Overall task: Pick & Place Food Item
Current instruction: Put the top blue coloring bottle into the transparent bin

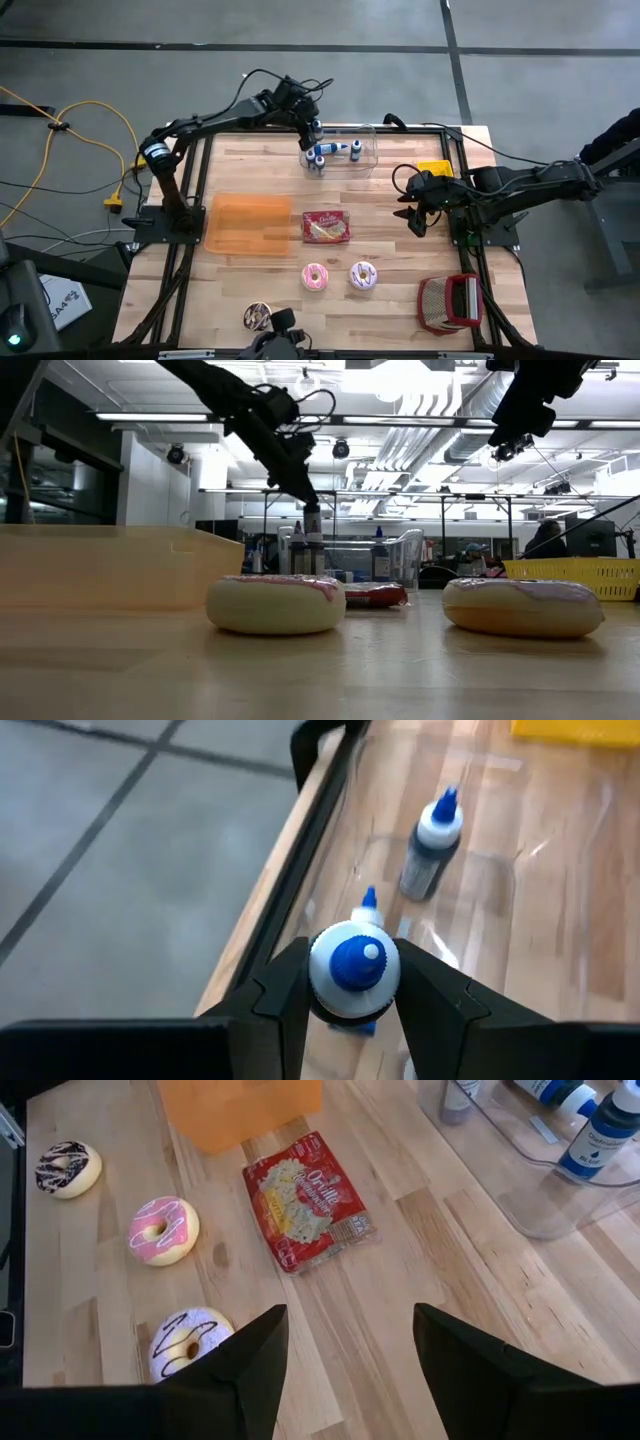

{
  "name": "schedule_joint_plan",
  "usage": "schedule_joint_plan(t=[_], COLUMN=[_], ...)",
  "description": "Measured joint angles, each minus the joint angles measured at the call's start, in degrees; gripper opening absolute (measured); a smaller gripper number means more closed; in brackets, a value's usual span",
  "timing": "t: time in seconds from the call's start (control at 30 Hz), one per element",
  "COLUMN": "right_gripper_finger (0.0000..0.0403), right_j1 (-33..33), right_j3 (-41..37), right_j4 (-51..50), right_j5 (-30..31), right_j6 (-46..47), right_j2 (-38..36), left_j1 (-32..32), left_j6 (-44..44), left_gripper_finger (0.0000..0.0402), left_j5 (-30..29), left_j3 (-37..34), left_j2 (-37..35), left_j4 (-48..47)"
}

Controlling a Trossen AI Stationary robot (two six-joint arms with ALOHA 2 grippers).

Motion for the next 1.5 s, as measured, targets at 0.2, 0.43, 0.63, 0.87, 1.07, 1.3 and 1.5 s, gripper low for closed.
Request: schedule_joint_plan(t=[0.2, 0.43, 0.63, 0.87, 1.07, 1.3, 1.5], right_gripper_finger=[0.0204, 0.0204, 0.0204, 0.0204, 0.0204, 0.0204, 0.0204], right_j1=[0.0, 0.0, 0.0, 0.0, 0.0, 0.0, 0.0], right_j3=[0.0, 0.0, 0.0, 0.0, 0.0, 0.0, 0.0], right_j4=[0.1, 0.3, 1.0, 1.4, 1.6, 1.6, 1.6], right_j5=[0.0, 0.0, 0.0, 0.0, 0.0, 0.0, 0.0], right_j6=[0.0, 0.0, 0.0, 0.0, 0.0, 0.0, 0.0], right_j2=[0.0, 0.0, 0.0, 0.0, 0.0, 0.0, 0.0], left_j1=[0.0, -0.3, -0.3, -0.4, -0.3, -0.7, -0.6], left_j6=[0.1, 0.5, 0.4, 0.9, 0.0, -0.1, 0.2], left_gripper_finger=[0.0117, 0.0117, 0.0117, 0.0117, 0.0117, 0.0117, 0.012], left_j5=[-1.3, -3.7, -3.6, -3.6, -3.7, -3.7, -3.6], left_j3=[0.2, 0.3, 0.5, 0.0, 0.2, 0.2, 0.2], left_j2=[1.9, 4.3, 6.4, 7.5, 7.1, 7.2, 7.6], left_j4=[-1.9, -2.7, -1.3, -2.9, -2.0, -2.0, -2.2])
